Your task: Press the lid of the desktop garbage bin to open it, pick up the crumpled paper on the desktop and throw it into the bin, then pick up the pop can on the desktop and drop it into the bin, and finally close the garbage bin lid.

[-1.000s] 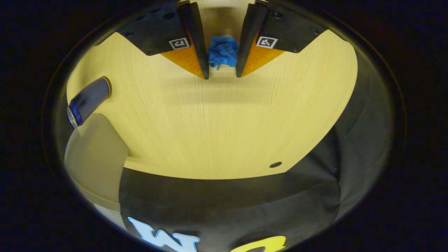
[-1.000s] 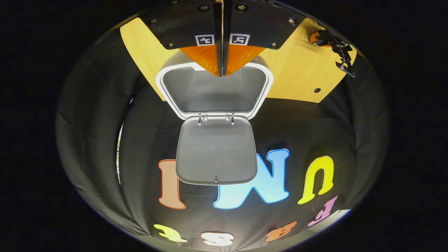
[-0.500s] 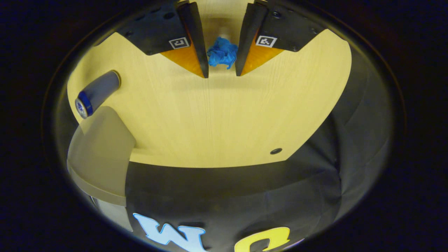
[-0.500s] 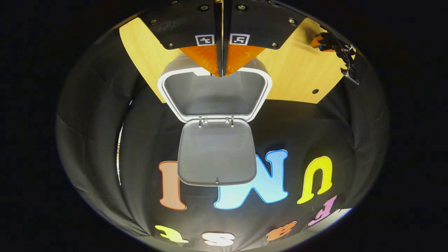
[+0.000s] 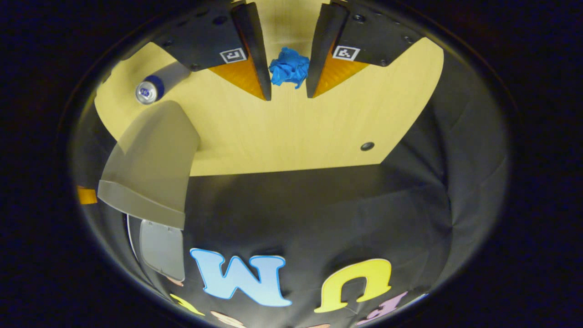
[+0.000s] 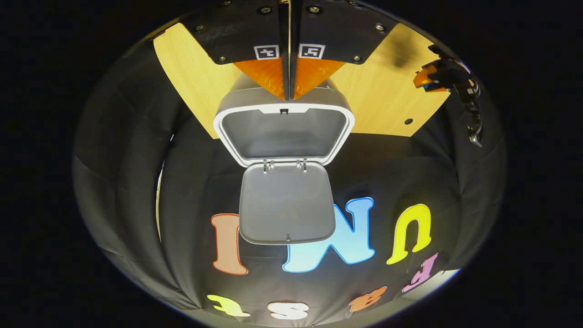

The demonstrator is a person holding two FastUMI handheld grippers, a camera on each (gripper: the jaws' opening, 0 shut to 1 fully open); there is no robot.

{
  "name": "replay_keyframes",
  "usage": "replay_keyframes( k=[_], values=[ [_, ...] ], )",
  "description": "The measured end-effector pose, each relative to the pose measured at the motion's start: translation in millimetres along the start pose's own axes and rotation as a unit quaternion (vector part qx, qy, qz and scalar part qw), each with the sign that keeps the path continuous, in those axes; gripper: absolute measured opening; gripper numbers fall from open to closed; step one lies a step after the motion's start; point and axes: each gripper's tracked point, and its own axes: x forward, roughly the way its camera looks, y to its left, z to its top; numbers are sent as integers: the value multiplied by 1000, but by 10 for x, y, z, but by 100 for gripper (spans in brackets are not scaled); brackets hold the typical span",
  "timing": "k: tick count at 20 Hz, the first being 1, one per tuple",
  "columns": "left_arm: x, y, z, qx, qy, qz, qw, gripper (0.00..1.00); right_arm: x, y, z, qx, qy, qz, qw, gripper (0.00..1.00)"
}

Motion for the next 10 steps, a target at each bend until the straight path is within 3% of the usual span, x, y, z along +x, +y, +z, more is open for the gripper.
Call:
replay_keyframes(
  k=[5, 7, 10],
  values=[
    [-72, -283, 650, 6, -56, -26, 998, 51, -63, -64, -81, 6, 2, -3, 1000, 1],
    [-79, -399, 892, 15, -75, -38, 996, 57, -88, -102, -100, 8, 2, -5, 1000, 1],
    [-124, -626, 1283, 25, -111, -56, 992, 54, -128, -172, -131, 11, 1, -11, 1000, 1]
  ],
)
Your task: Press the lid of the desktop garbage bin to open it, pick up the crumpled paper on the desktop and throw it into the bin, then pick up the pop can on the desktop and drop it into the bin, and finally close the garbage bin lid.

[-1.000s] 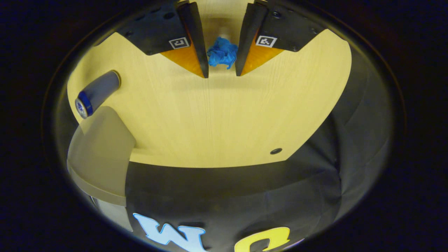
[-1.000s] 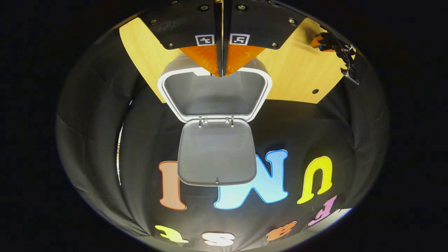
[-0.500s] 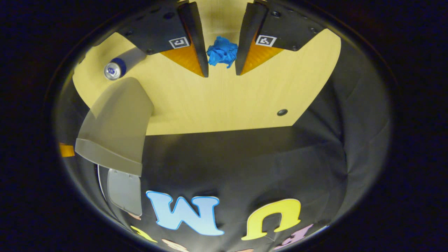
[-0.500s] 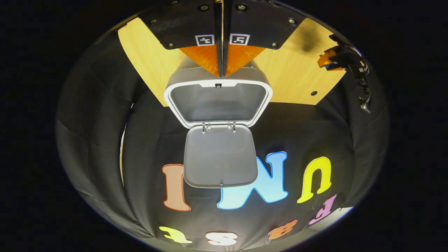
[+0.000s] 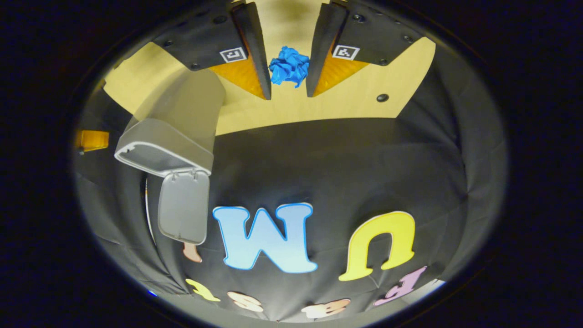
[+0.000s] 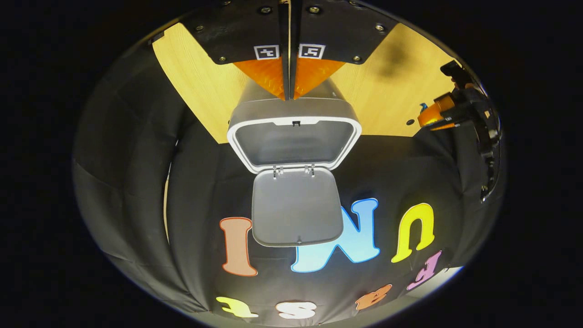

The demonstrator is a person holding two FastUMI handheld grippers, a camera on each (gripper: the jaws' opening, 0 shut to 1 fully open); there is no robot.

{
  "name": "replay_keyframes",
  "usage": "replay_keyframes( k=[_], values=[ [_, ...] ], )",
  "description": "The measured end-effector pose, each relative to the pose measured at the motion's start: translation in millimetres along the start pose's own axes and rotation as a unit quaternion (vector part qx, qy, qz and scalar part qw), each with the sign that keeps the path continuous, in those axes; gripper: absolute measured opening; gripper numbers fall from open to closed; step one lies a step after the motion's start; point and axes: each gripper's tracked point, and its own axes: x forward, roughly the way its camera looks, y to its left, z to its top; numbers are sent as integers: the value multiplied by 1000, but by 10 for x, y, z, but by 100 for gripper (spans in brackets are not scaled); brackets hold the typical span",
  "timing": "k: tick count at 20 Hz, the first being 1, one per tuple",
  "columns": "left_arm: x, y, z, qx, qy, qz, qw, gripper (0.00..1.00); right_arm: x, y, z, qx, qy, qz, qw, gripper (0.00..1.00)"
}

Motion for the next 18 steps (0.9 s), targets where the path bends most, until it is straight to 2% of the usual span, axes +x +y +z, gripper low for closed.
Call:
replay_keyframes(
  k=[1, 3, 5, 6, 7, 9, 16, 18],
  values=[
    [14, -74, 137, 6, -10, -7, 1000, 57, -9, -24, -7, 2, 0, -2, 1000, 1],
    [40, -260, 372, 16, -30, -25, 999, 51, -19, -76, -10, 5, 0, -7, 1000, 1],
    [68, -460, 578, 22, -49, -43, 998, 54, -33, -124, -29, 9, 0, -11, 1000, 1],
    [79, -552, 685, 24, -57, -51, 997, 51, -48, -143, -47, 10, 1, -13, 1000, 1],
    [102, -649, 770, 24, -65, -59, 996, 57, -60, -161, -45, 11, 1, -15, 1000, 1],
    [137, -836, 956, 26, -79, -74, 994, 56, -75, -200, -74, 13, 2, -18, 1000, 1],
    [234, -1397, 1354, 32, -111, -117, 986, 56, -137, -386, -121, 17, 3, -32, 999, 1],
    [268, -1546, 1404, 39, -116, -129, 984, 51, -149, -447, -129, 19, 4, -38, 999, 1]
  ],
)
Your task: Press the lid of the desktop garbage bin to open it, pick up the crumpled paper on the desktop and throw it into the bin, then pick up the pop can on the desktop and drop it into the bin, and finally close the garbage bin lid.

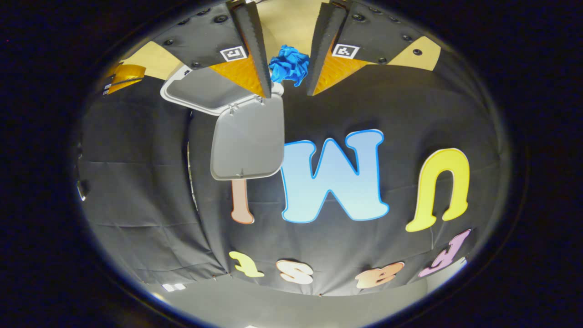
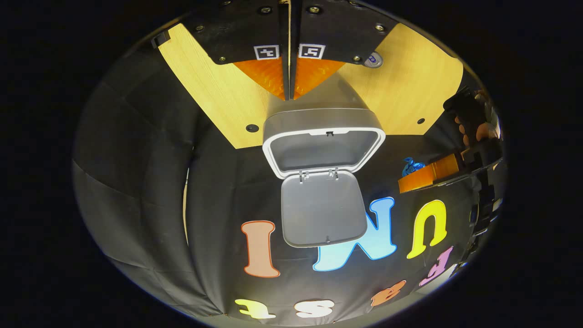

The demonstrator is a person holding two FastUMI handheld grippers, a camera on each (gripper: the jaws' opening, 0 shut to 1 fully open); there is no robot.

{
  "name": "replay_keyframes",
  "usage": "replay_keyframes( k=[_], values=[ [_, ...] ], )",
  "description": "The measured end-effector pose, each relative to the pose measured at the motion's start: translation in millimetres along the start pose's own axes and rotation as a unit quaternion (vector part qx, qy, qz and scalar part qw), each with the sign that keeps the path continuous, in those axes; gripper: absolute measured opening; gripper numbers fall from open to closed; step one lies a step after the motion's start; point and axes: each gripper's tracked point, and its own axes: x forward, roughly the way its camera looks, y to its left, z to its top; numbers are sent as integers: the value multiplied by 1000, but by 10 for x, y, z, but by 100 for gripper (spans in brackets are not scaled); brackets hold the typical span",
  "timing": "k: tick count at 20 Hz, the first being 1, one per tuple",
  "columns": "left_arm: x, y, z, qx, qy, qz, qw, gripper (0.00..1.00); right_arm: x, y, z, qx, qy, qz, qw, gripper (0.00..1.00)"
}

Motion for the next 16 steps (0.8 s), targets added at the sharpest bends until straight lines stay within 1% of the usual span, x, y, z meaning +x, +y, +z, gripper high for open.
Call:
replay_keyframes(
  k=[3, 4, 5, 7, 8, 11, 12, 13, 14, 15, 16],
  values=[
    [104, -220, 36, 6, -3, -19, 1000, 53, 1, -89, 10, 3, -1, -8, 1000, 1],
    [141, -286, 24, 6, -2, -25, 1000, 56, -10, -125, 1, 4, 0, -11, 1000, 1],
    [172, -350, 16, 6, -1, -31, 1000, 53, -8, -152, 6, 6, -1, -14, 1000, 1],
    [239, -450, -20, 5, 4, -40, 999, 53, 3, -207, 0, 9, 0, -18, 1000, 1],
    [269, -496, -40, 3, 8, -44, 999, 56, 1, -237, -9, 10, 1, -20, 1000, 1],
    [358, -619, -122, -1, 17, -53, 998, 56, 21, -276, -33, 13, 4, -24, 1000, 1],
    [385, -642, -151, -2, 20, -54, 998, 53, 27, -289, -37, 14, 5, -25, 1000, 1],
    [408, -672, -157, -3, 22, -56, 998, 56, 37, -298, -36, 14, 5, -25, 1000, 1],
    [440, -703, -174, -4, 24, -60, 998, 56, 36, -309, -49, 15, 6, -26, 1000, 1],
    [465, -730, -185, -2, 25, -62, 998, 53, 45, -318, -43, 17, 7, -27, 999, 1],
    [479, -746, -197, 1, 26, -61, 998, 54, 54, -323, -63, 18, 9, -28, 999, 1]
  ],
)
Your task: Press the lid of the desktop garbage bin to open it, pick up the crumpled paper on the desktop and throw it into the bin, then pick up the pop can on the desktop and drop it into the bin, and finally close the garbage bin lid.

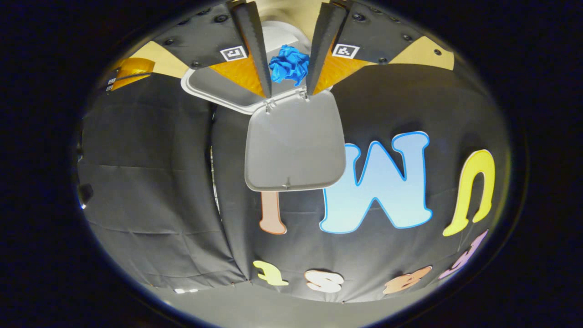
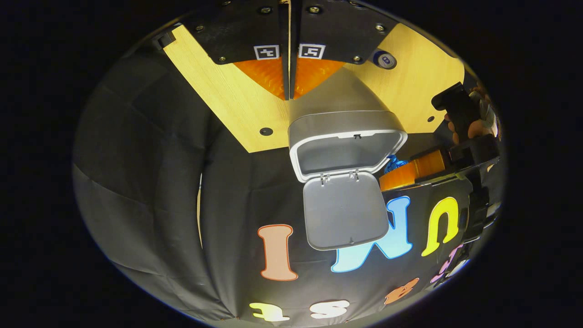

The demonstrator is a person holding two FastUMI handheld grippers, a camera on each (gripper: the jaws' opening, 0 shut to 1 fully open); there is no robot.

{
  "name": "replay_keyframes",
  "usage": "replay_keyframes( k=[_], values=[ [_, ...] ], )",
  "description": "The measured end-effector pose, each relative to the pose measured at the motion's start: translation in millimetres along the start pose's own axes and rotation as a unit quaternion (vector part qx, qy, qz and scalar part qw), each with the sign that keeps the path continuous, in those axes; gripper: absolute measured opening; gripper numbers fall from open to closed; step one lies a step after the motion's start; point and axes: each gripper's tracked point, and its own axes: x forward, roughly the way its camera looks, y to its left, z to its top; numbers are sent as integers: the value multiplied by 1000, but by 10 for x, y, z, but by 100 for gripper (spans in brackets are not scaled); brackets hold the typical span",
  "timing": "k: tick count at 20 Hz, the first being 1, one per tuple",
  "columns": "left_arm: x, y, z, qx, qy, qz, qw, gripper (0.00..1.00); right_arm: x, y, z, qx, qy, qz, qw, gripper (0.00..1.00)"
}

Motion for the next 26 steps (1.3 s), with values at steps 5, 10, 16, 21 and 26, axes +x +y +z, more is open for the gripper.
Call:
replay_keyframes(
  k=[5, 10, 16, 21, 26],
  values=[
    [69, -139, 16, -1, -5, -20, 1000, 64, 40, -13, -34, 1, 5, 0, 1000, 1],
    [49, -62, 46, 7, -9, -8, 1000, 89, 52, 28, -77, 2, 10, 3, 1000, 1],
    [-119, 230, 30, -11, -8, 24, 1000, 95, 36, 117, -109, -6, 12, 13, 1000, 1],
    [-430, 624, 20, -24, -9, 74, 997, 95, 12, 312, -128, -21, 16, 33, 999, 1],
    [-861, 1054, -2, -48, -11, 131, 990, 90, 8, 572, -195, -37, 24, 63, 997, 1]
  ],
)
